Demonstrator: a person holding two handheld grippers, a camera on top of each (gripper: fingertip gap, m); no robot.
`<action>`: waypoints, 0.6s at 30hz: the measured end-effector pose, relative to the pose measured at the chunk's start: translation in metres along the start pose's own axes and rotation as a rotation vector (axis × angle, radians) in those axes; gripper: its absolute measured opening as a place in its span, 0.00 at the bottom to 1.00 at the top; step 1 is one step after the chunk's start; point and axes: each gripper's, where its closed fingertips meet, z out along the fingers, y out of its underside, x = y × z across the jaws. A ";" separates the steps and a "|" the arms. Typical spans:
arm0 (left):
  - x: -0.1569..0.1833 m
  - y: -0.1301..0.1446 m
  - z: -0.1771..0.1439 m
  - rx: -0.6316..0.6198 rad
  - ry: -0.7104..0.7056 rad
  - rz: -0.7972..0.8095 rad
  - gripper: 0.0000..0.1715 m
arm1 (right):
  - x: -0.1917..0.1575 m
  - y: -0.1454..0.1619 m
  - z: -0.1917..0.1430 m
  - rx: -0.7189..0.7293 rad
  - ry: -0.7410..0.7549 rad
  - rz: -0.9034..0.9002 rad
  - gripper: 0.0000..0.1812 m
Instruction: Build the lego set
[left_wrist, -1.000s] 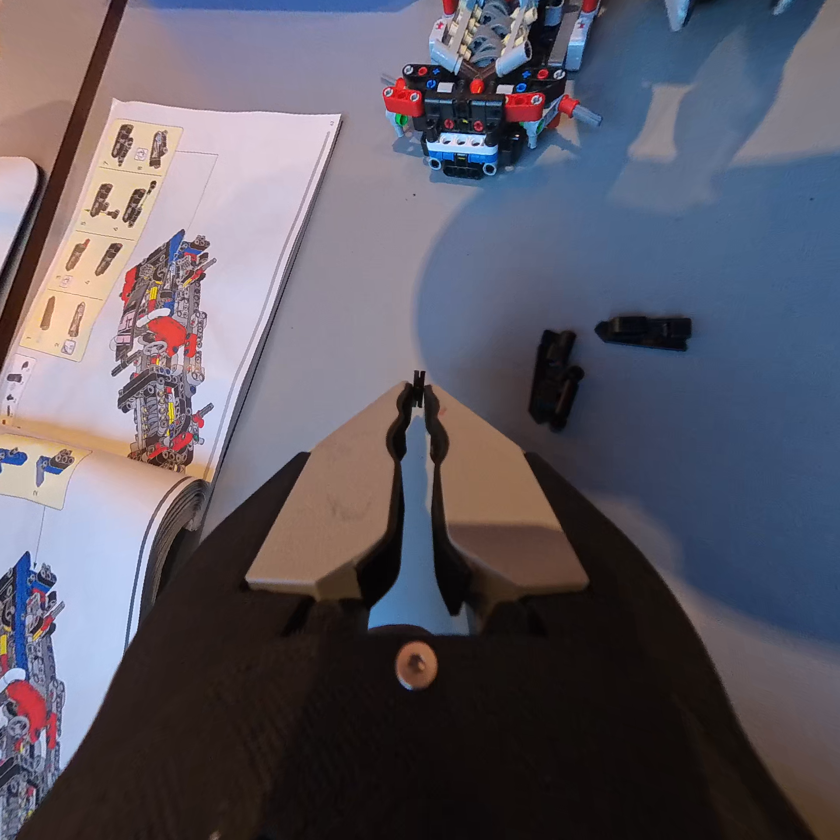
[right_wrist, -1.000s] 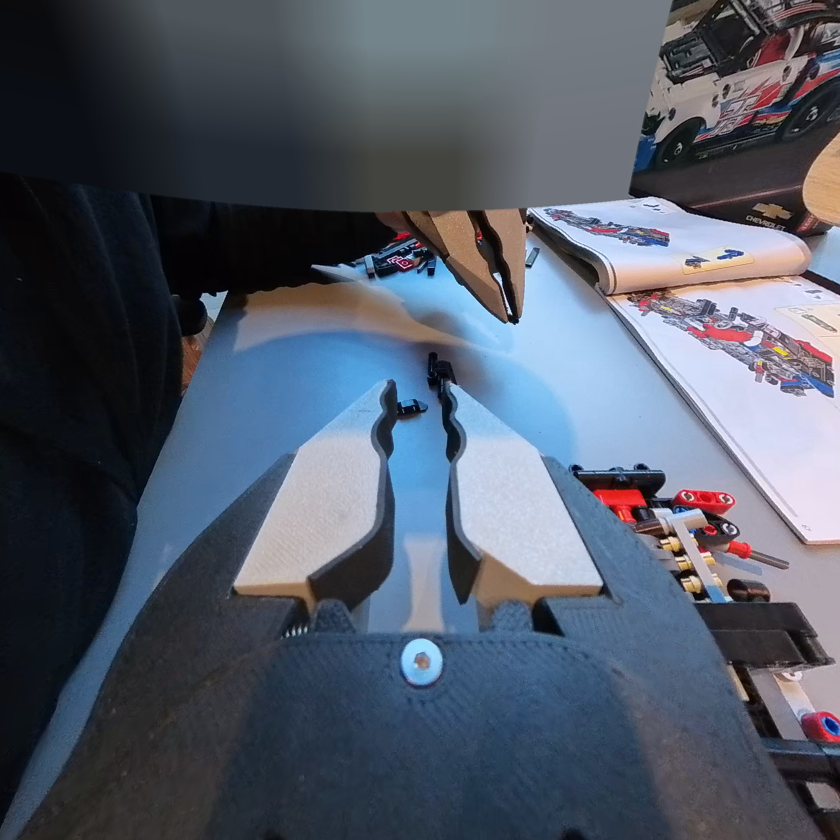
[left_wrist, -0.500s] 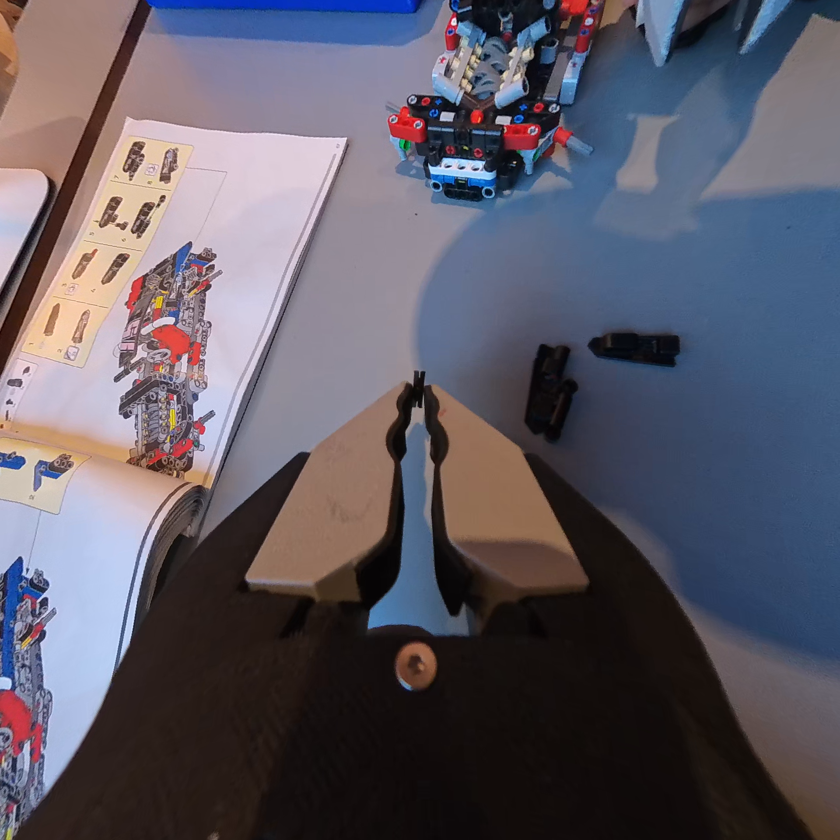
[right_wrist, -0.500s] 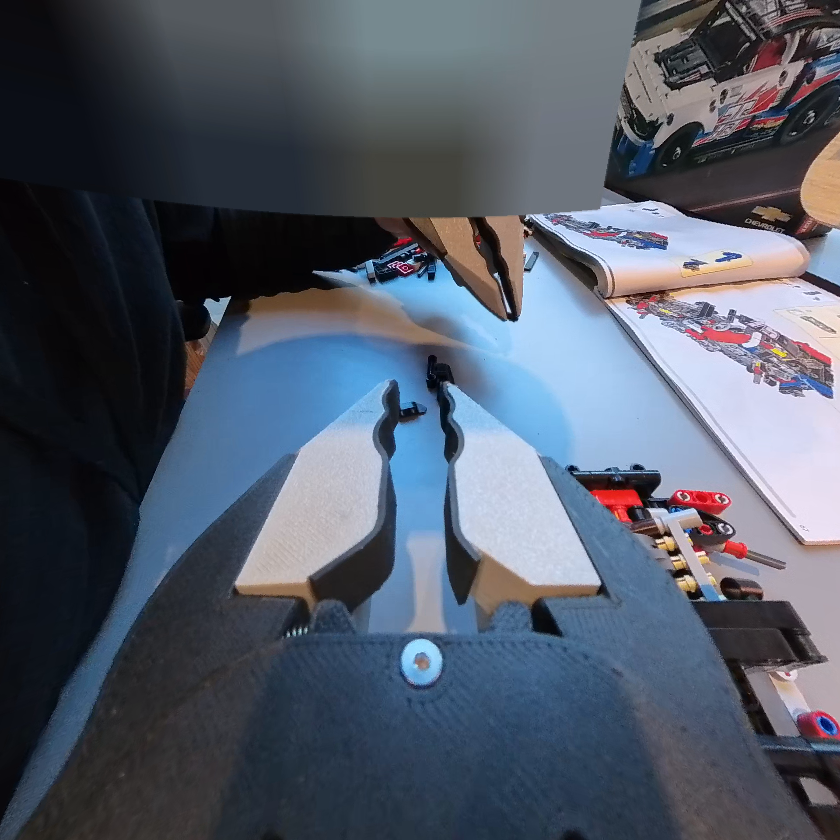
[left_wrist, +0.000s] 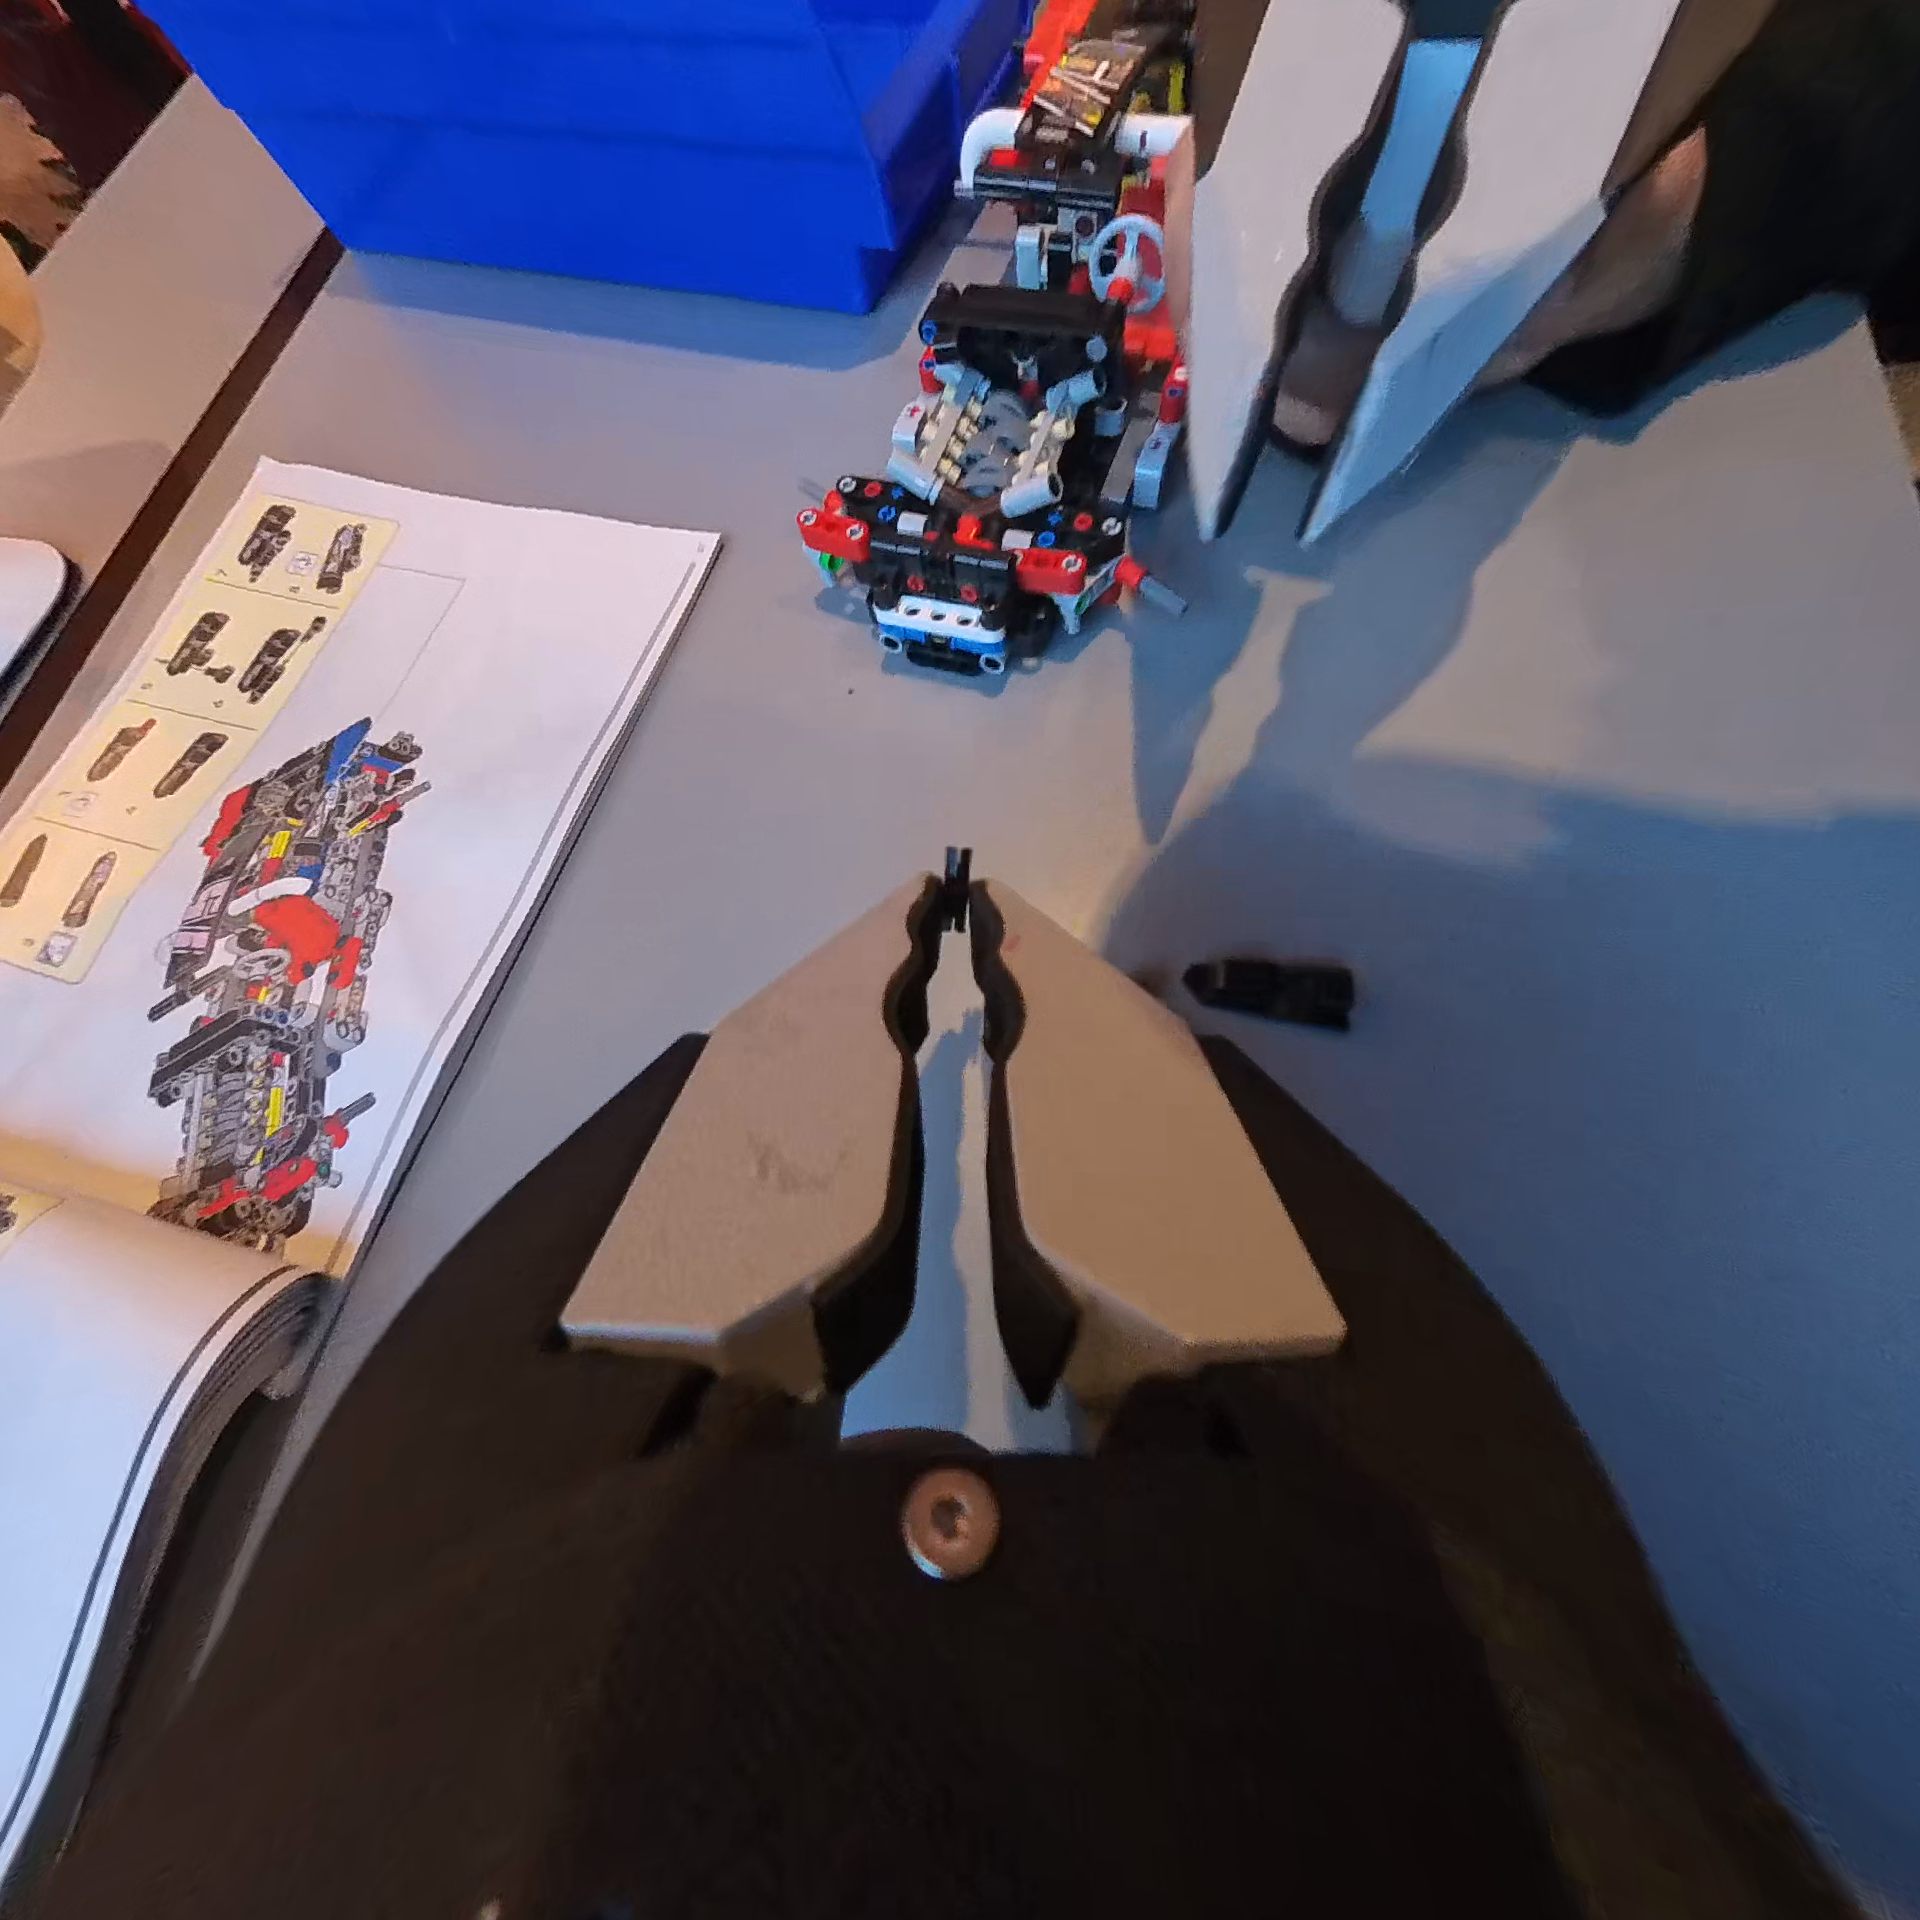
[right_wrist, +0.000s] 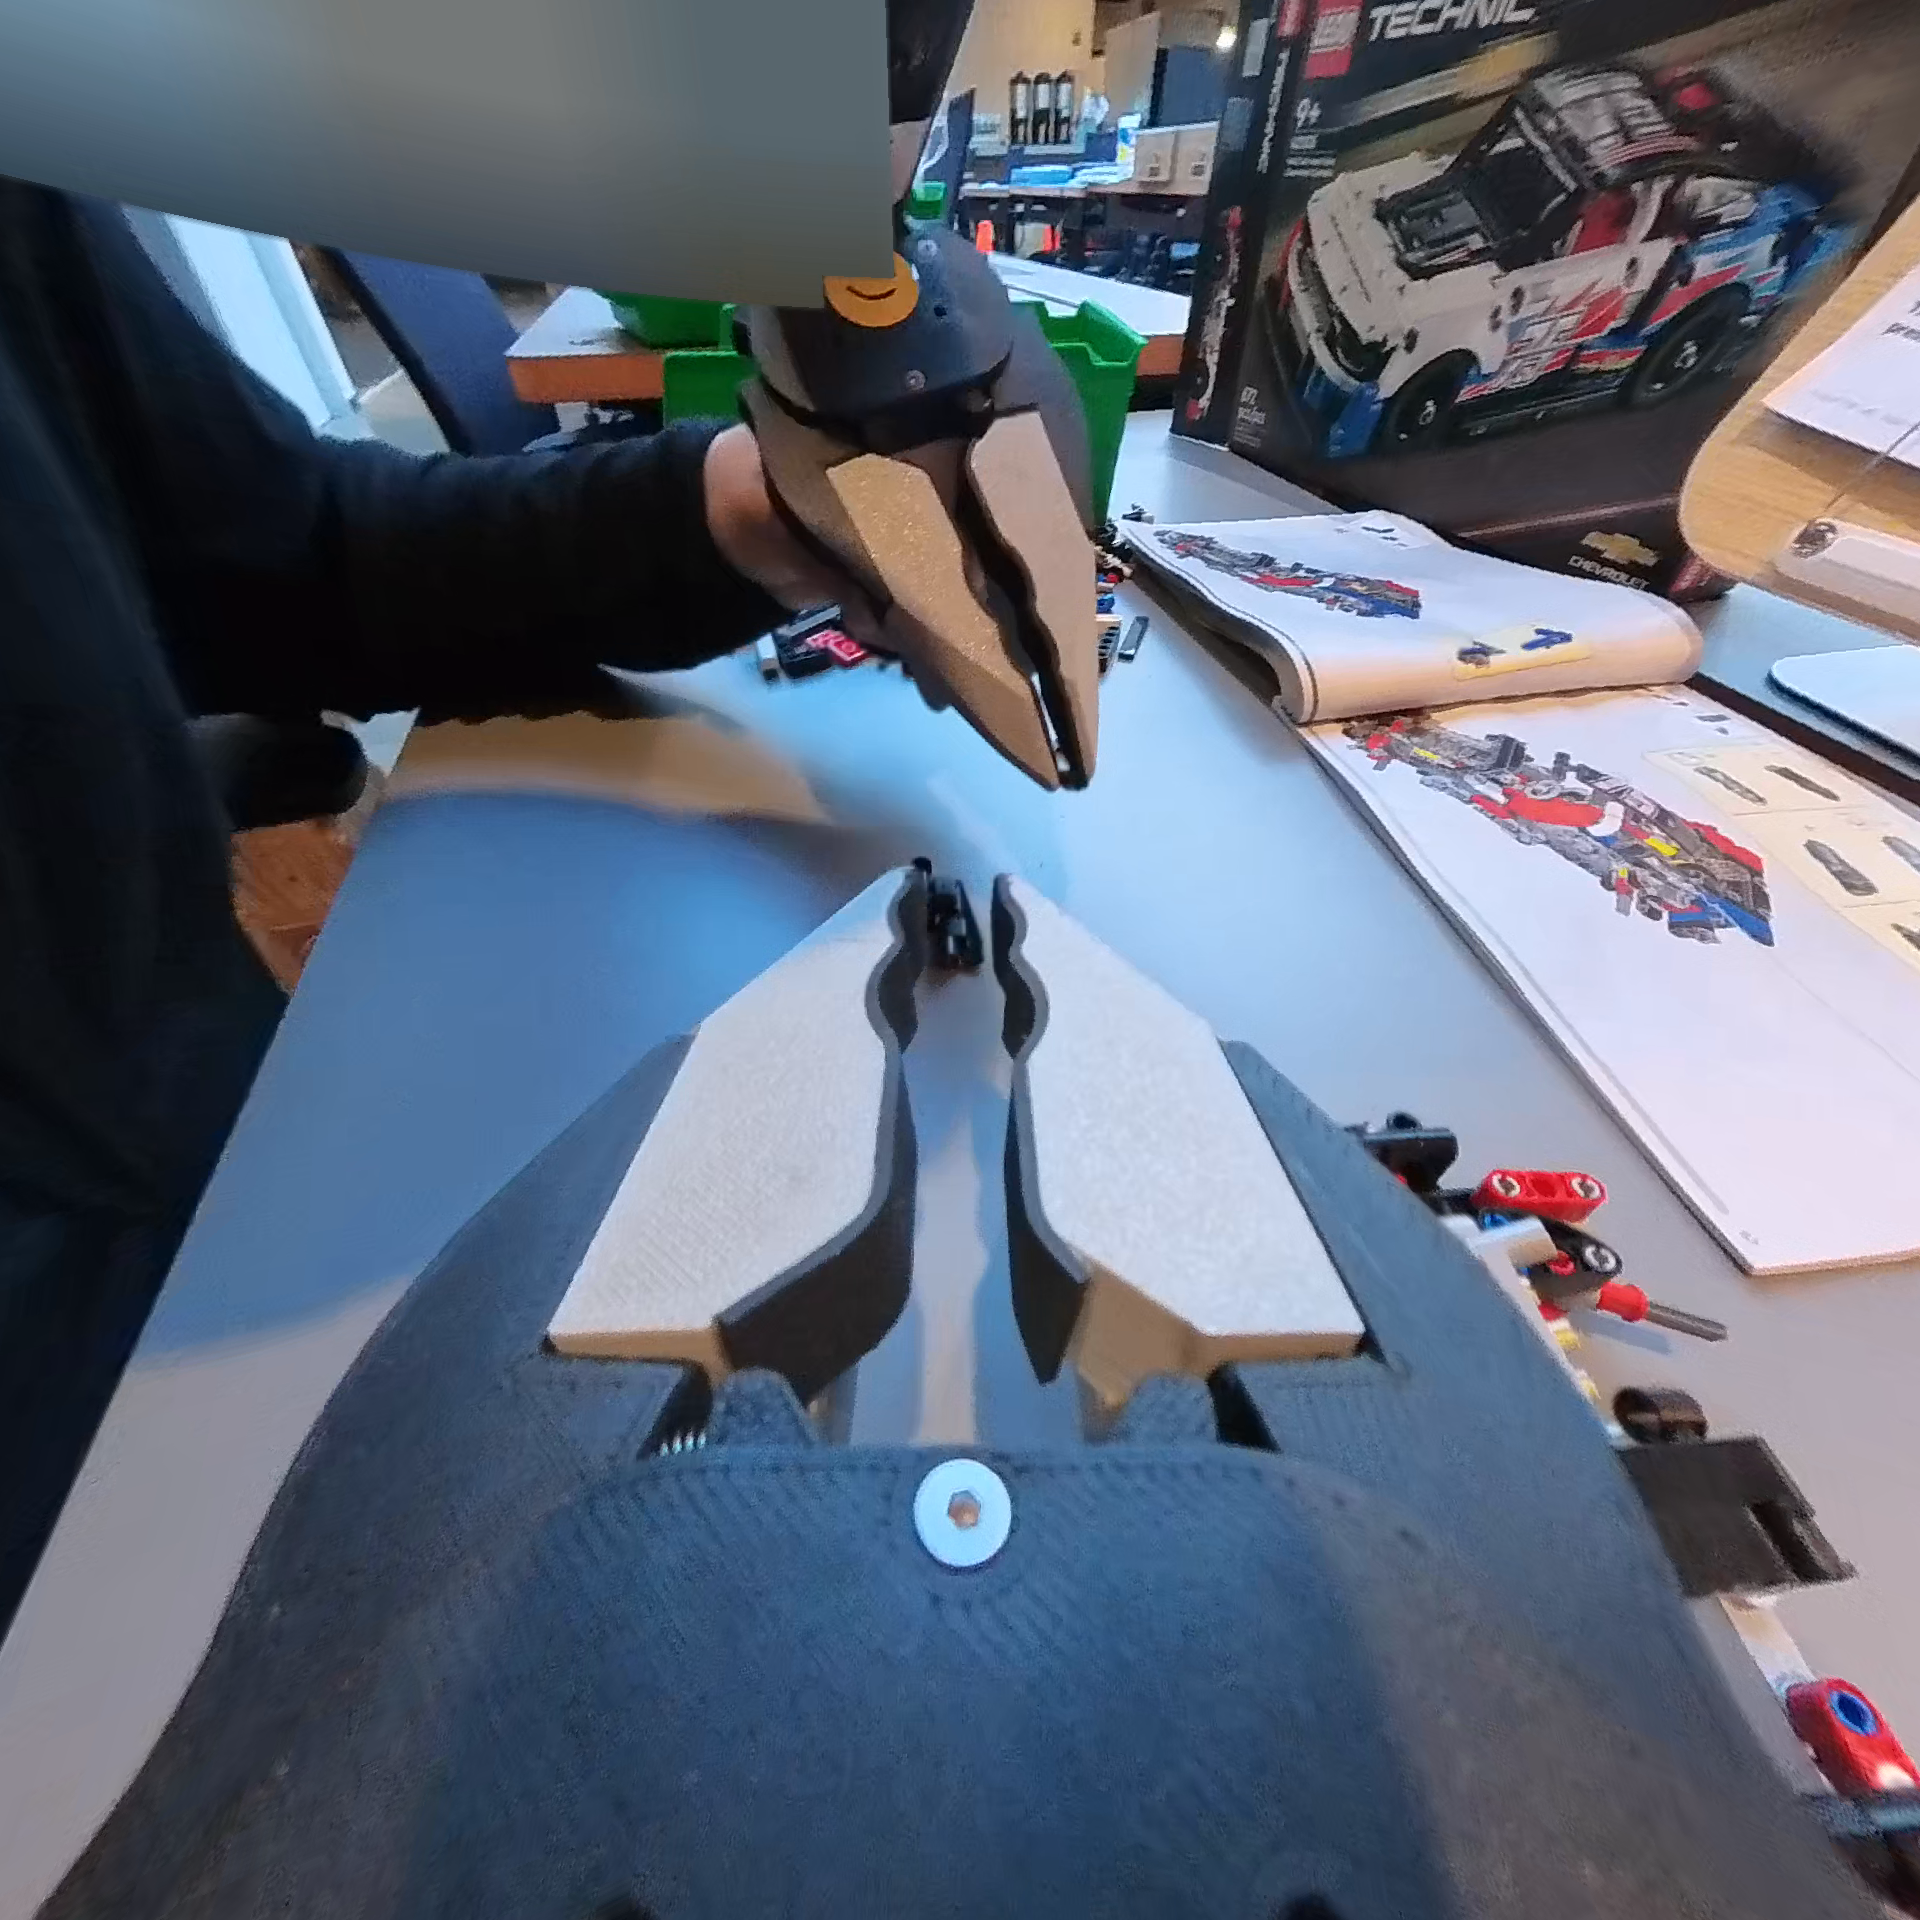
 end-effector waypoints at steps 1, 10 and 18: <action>0.001 -0.002 0.001 0.004 -0.005 -0.002 0.00 | 0.001 -0.002 0.003 0.012 0.016 0.004 0.04; -0.002 -0.014 0.001 0.092 -0.053 -0.067 0.00 | 0.013 -0.030 0.032 0.084 0.081 0.014 0.05; 0.001 -0.019 0.001 0.113 -0.078 -0.063 0.00 | 0.020 -0.033 0.039 0.092 0.031 0.065 0.08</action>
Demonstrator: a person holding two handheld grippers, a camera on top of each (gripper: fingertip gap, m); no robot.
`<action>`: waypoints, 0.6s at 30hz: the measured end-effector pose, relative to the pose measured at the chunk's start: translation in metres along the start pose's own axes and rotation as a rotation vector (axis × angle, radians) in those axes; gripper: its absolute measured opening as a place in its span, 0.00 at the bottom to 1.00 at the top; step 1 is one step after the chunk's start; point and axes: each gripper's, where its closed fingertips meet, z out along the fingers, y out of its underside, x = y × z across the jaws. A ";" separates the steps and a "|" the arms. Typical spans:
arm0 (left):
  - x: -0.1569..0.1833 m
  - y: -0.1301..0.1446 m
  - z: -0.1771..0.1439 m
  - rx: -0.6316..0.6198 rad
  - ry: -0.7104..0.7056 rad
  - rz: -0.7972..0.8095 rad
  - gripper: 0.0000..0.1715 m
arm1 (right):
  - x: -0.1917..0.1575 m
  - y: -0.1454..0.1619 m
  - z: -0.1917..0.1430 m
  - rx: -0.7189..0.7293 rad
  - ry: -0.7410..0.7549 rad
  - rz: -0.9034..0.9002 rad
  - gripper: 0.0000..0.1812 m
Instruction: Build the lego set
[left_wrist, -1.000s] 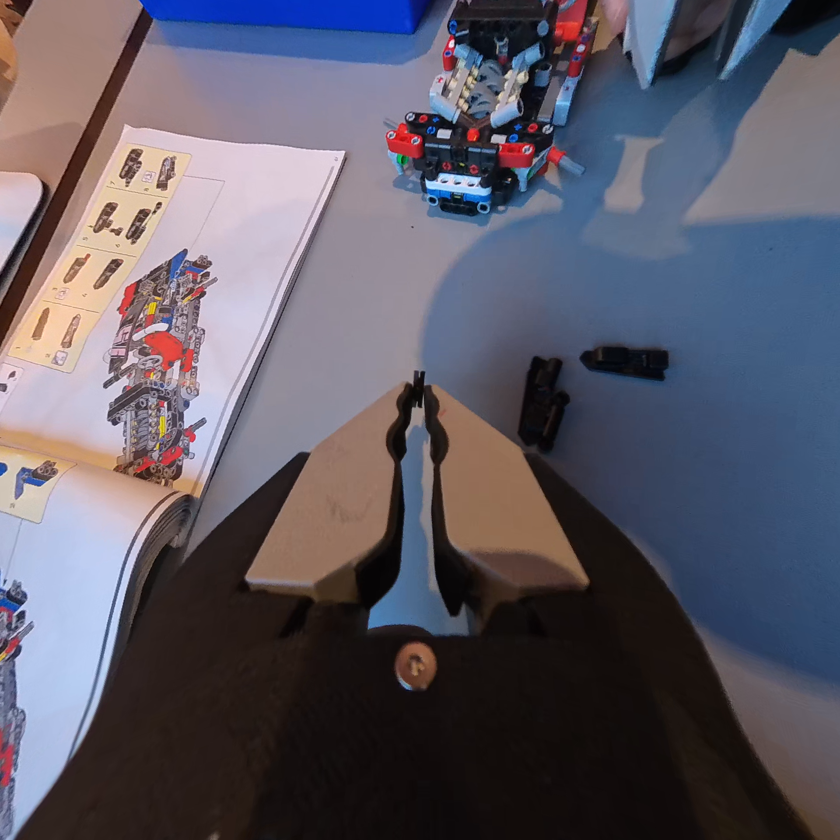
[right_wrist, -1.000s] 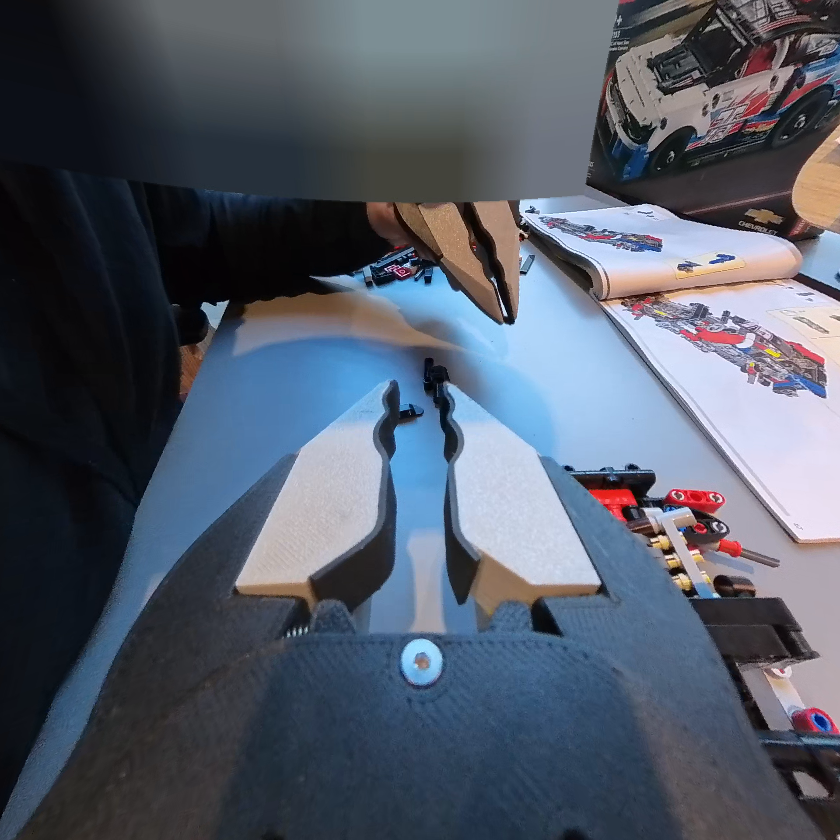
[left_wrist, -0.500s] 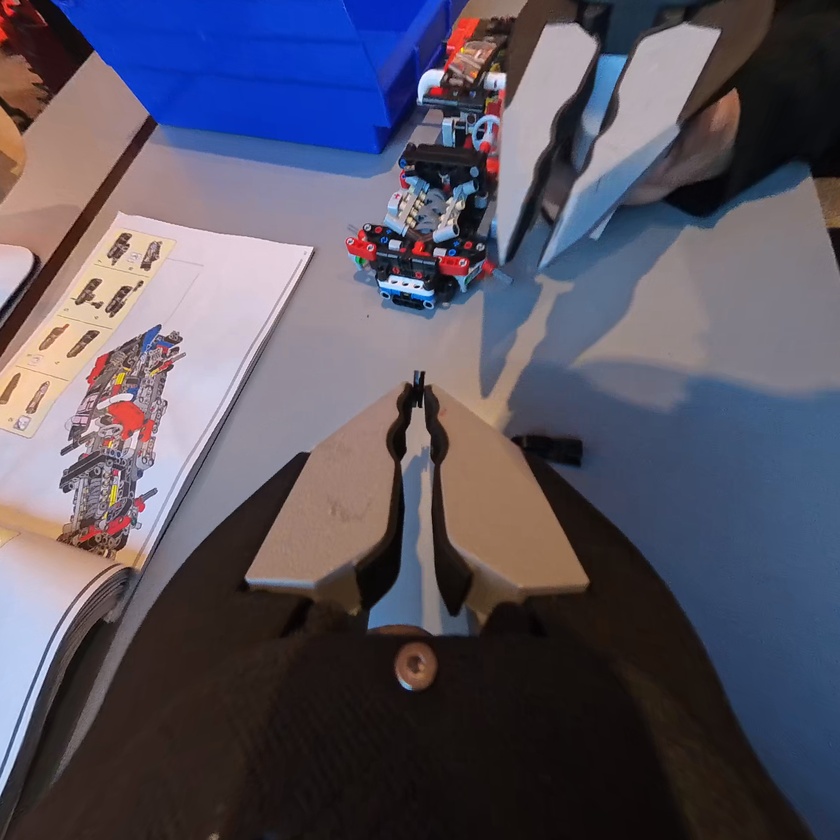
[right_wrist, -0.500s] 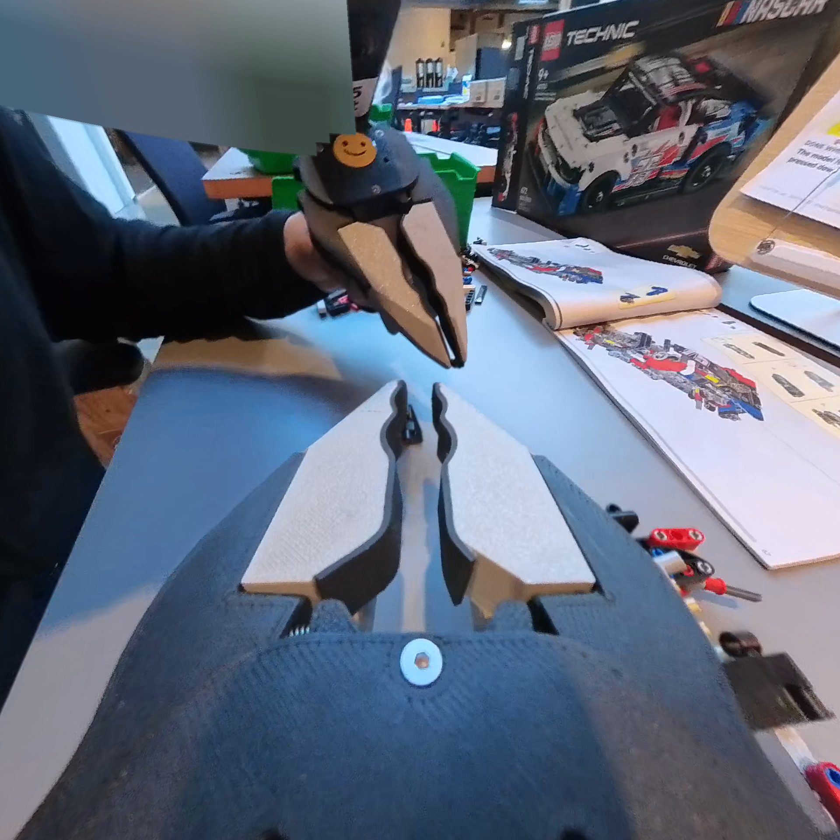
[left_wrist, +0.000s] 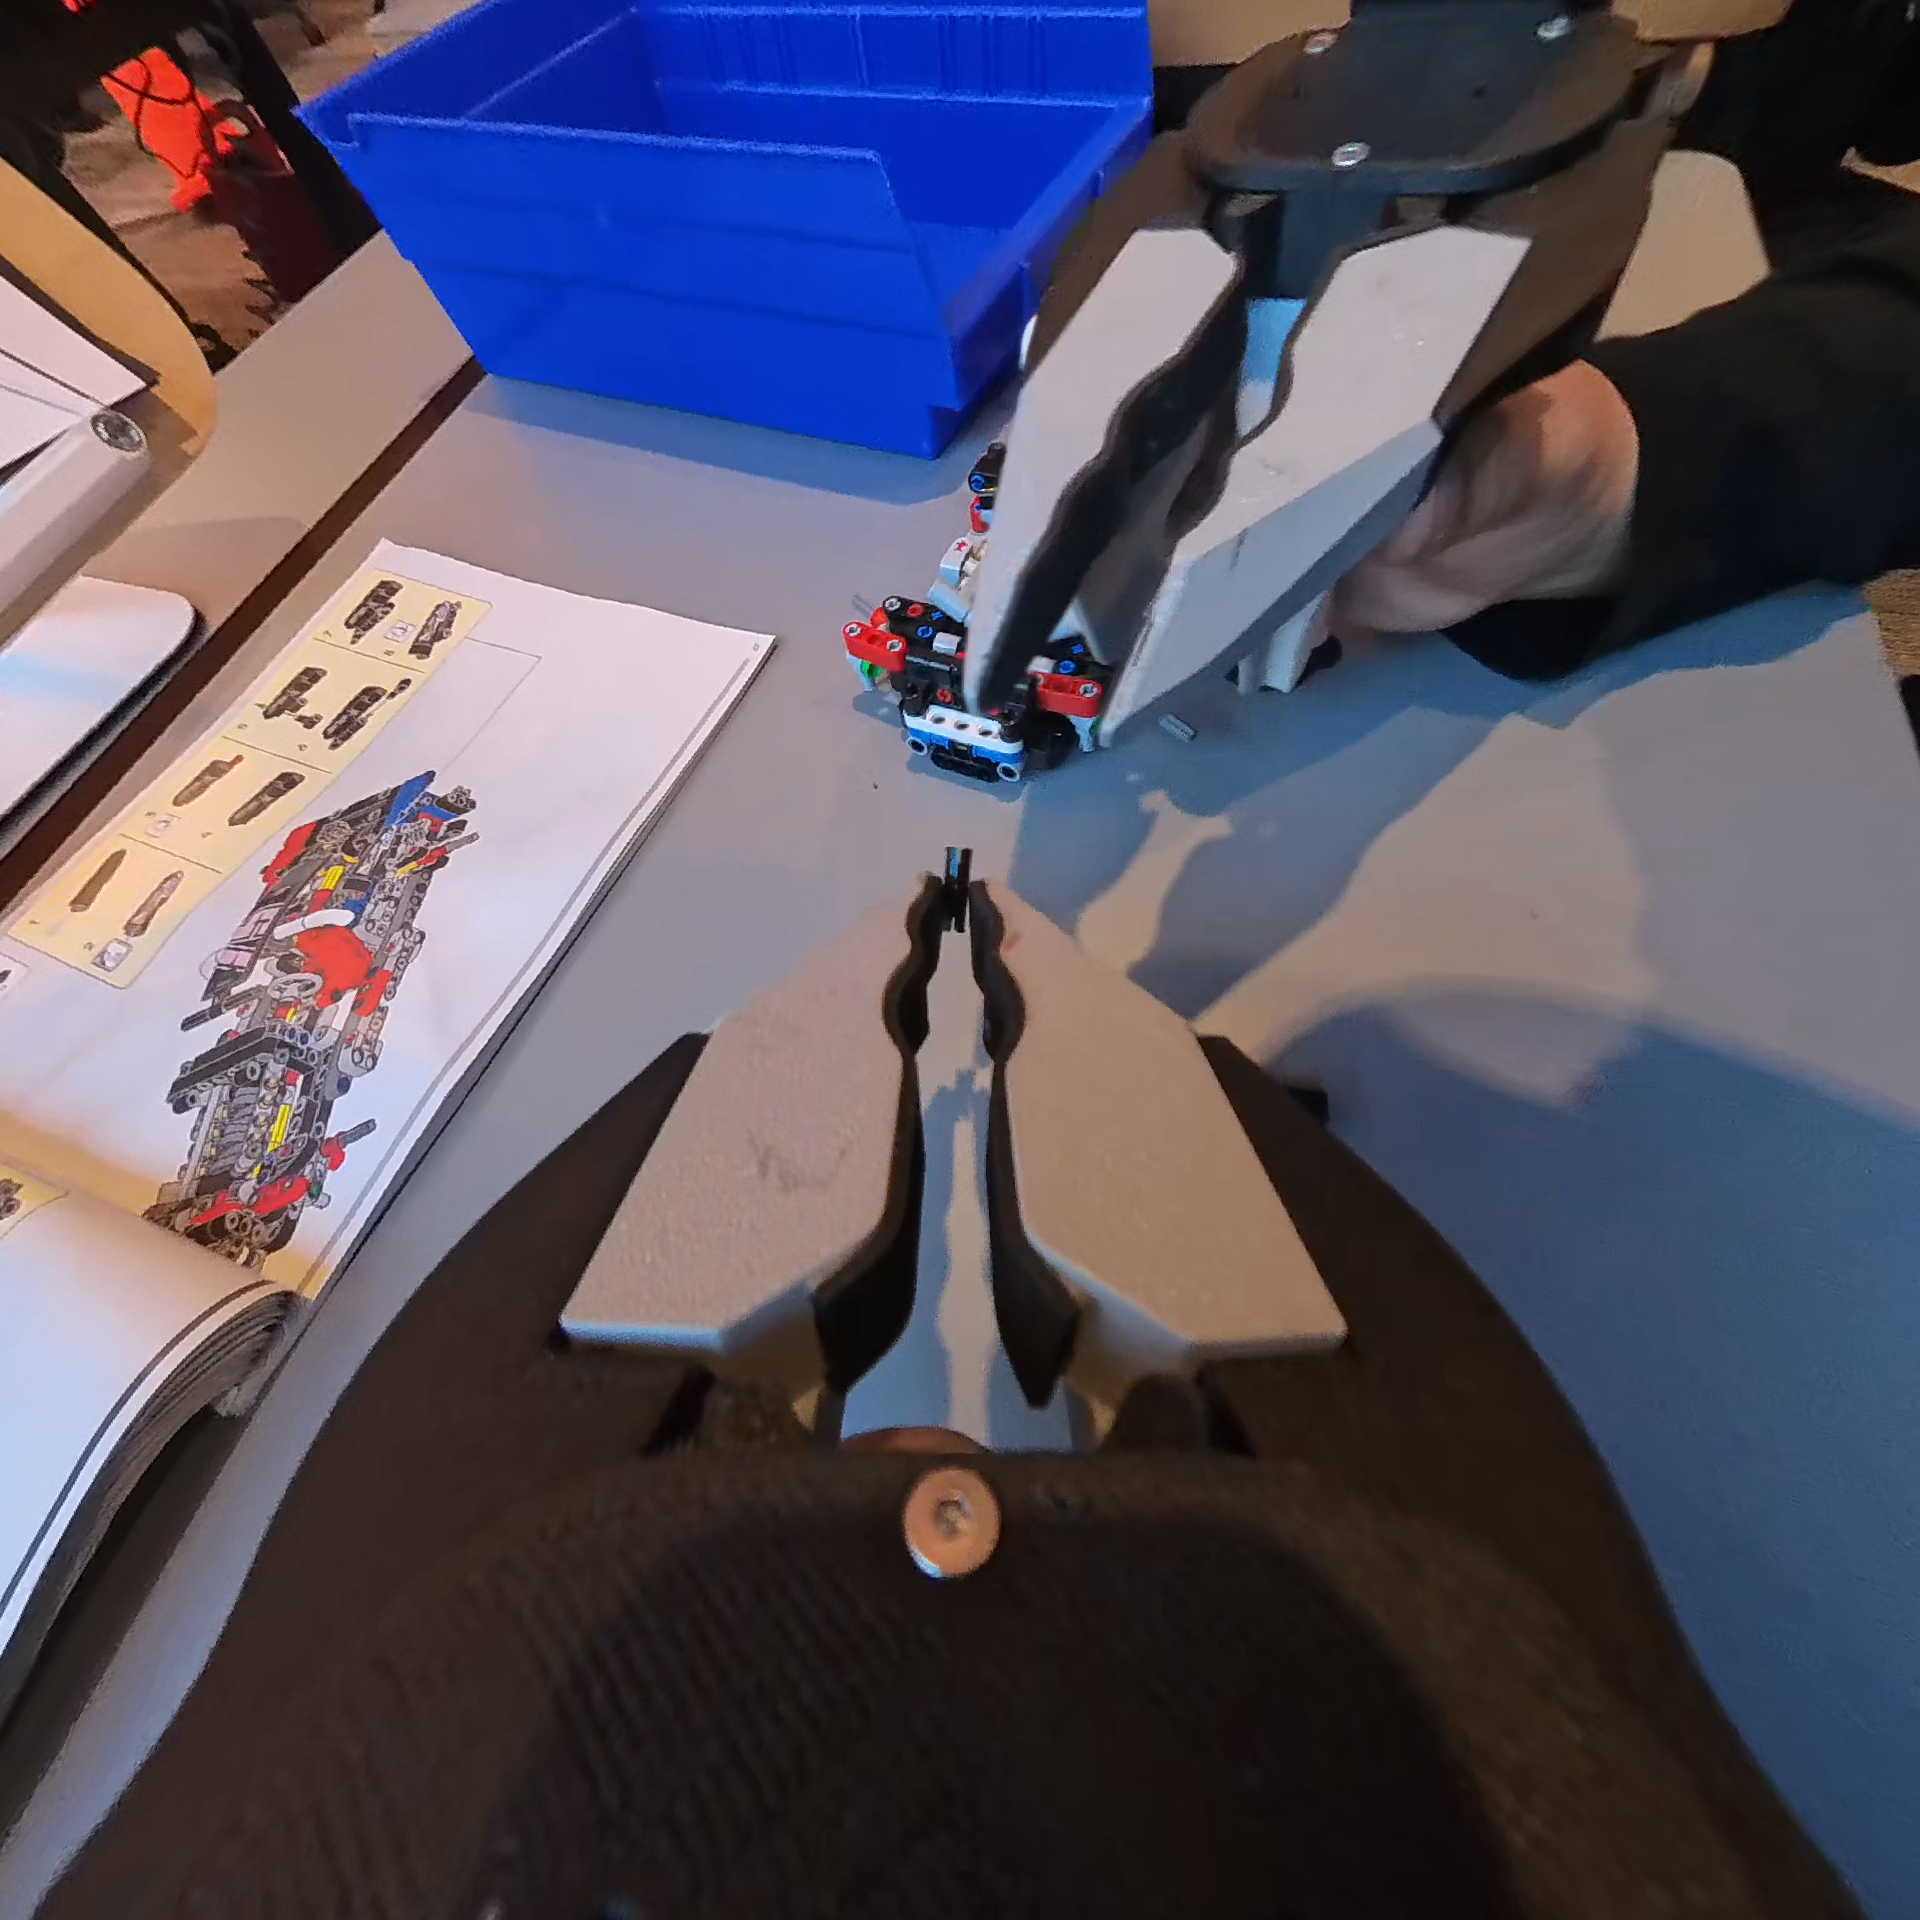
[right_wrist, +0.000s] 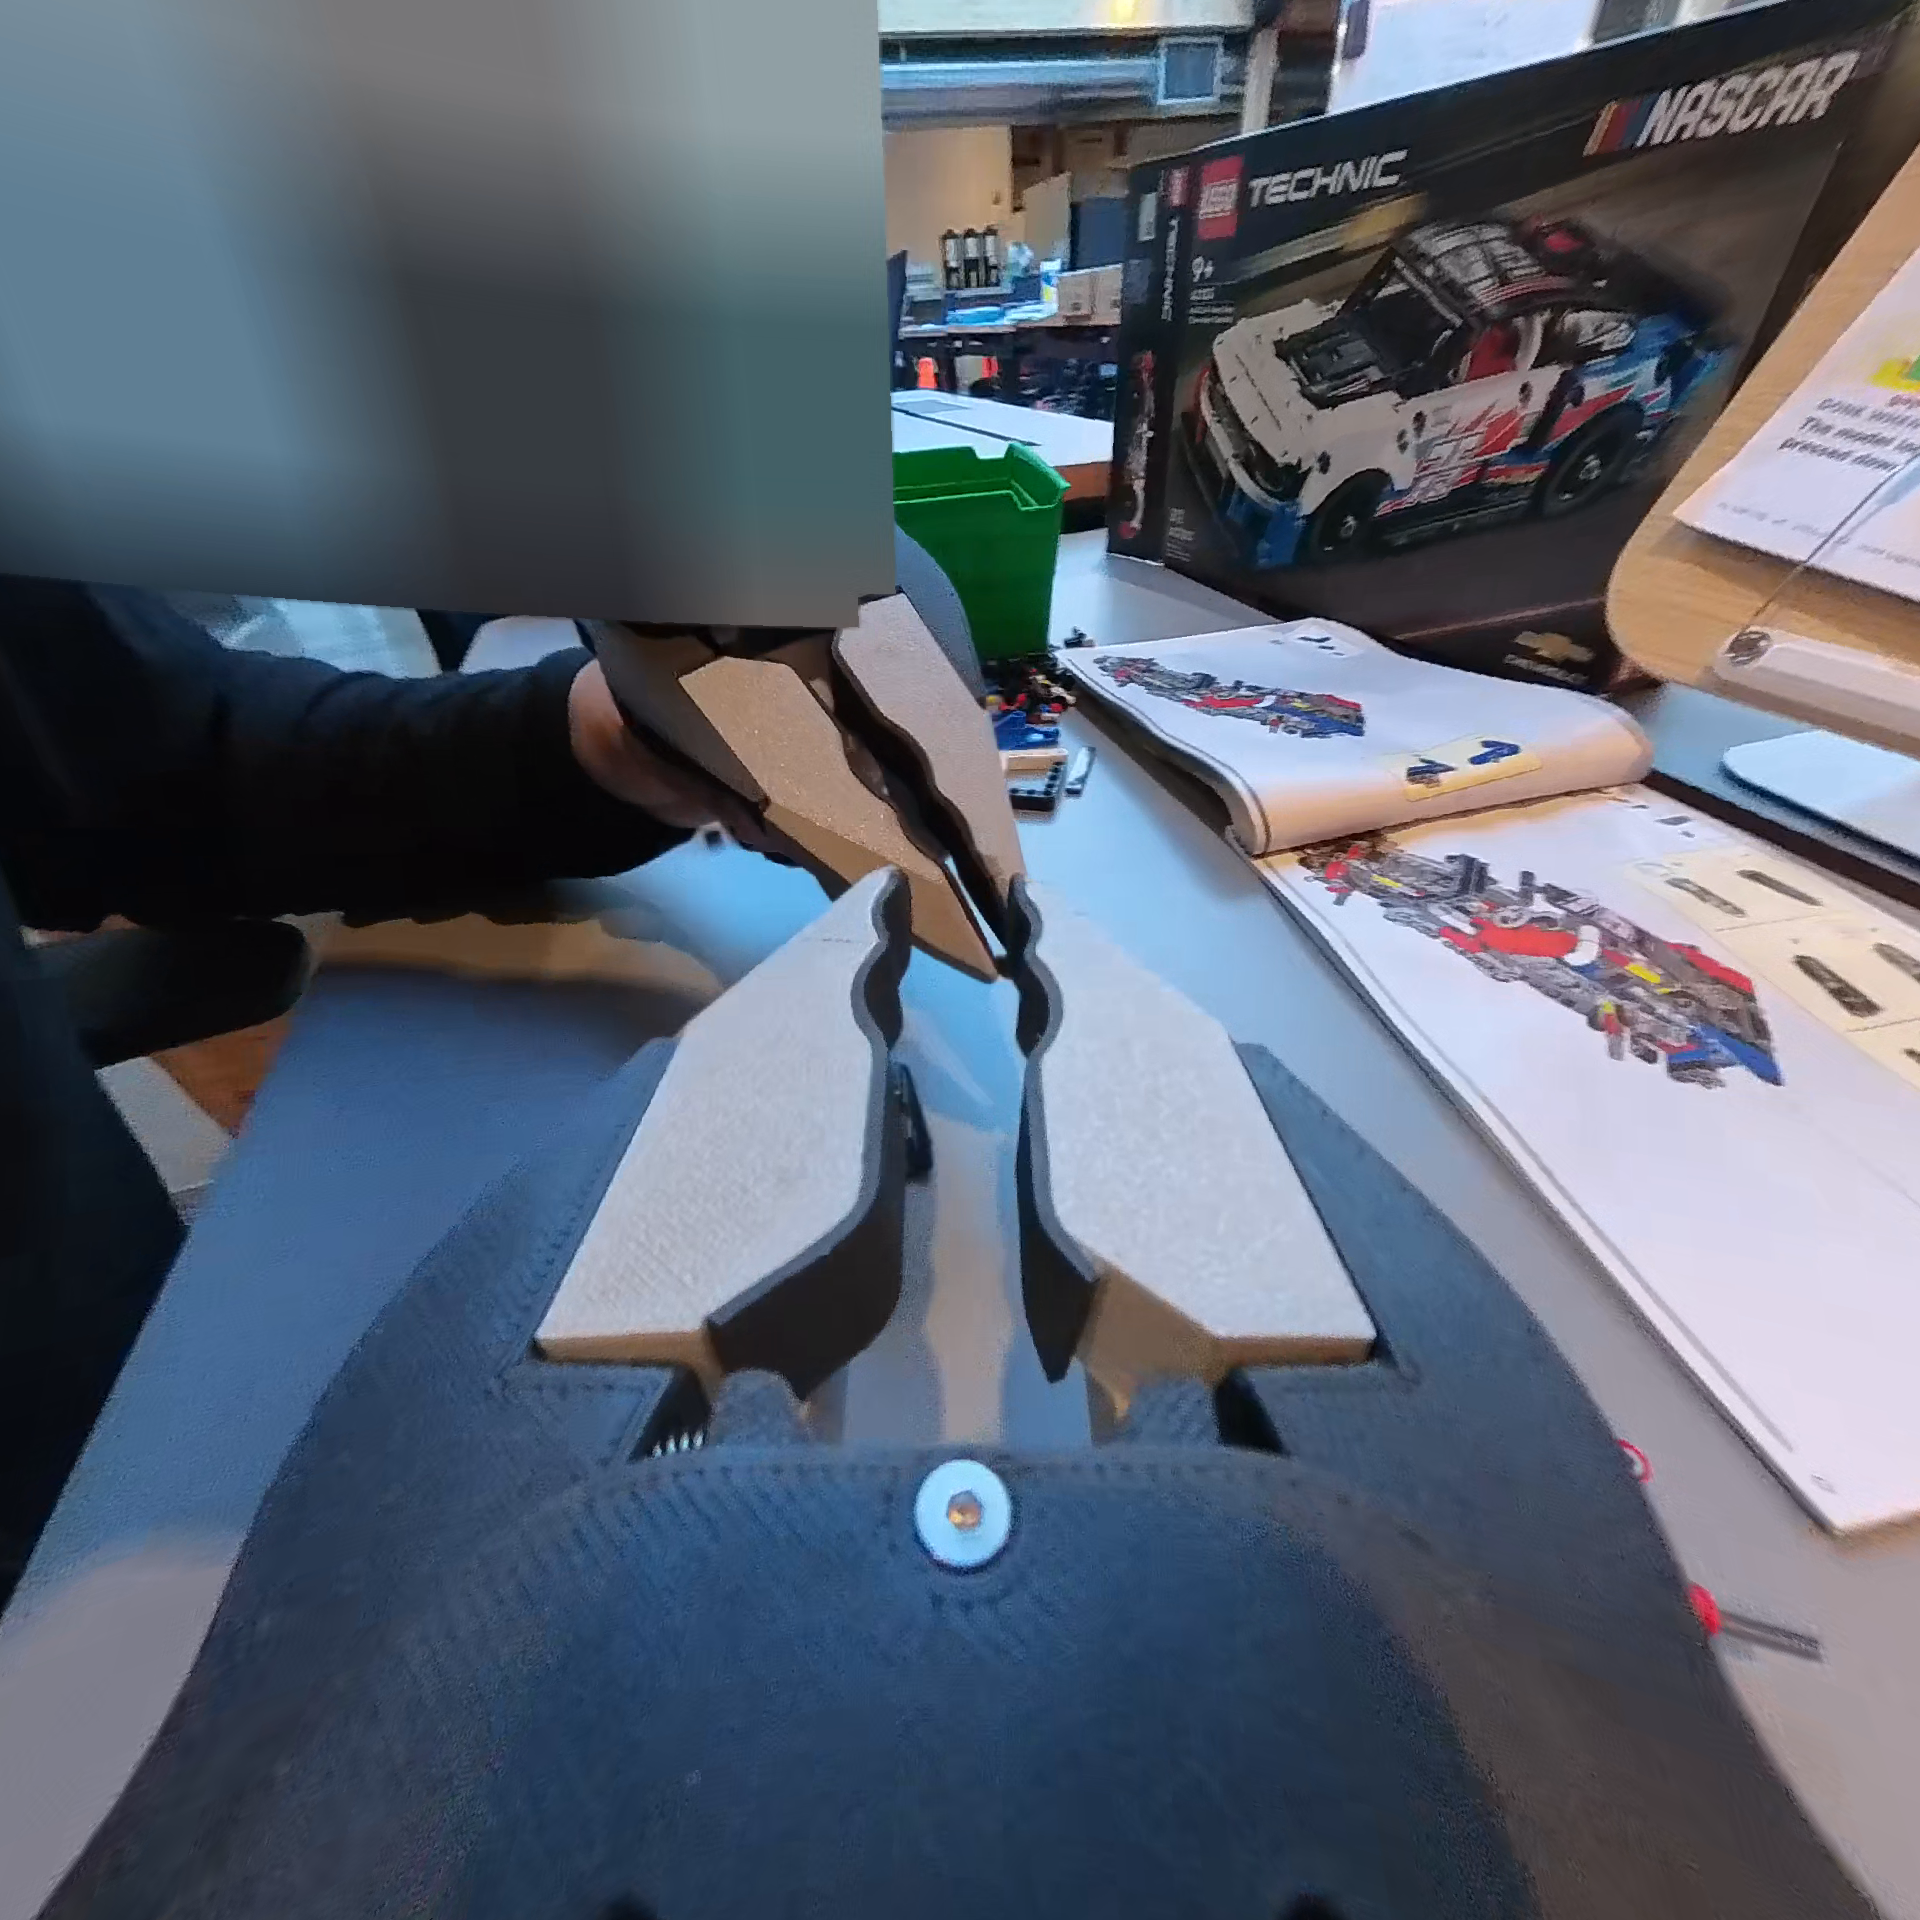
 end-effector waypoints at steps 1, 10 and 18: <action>0.000 0.001 0.000 -0.002 -0.004 0.000 0.01 | -0.001 0.001 0.000 -0.003 -0.016 0.011 0.09; 0.000 0.003 0.004 0.036 0.044 -0.043 0.00 | -0.005 0.012 -0.007 -0.067 -0.042 -0.018 0.09; 0.011 0.003 0.005 0.044 0.099 -0.009 0.00 | 0.000 0.020 -0.008 -0.099 -0.036 0.006 0.08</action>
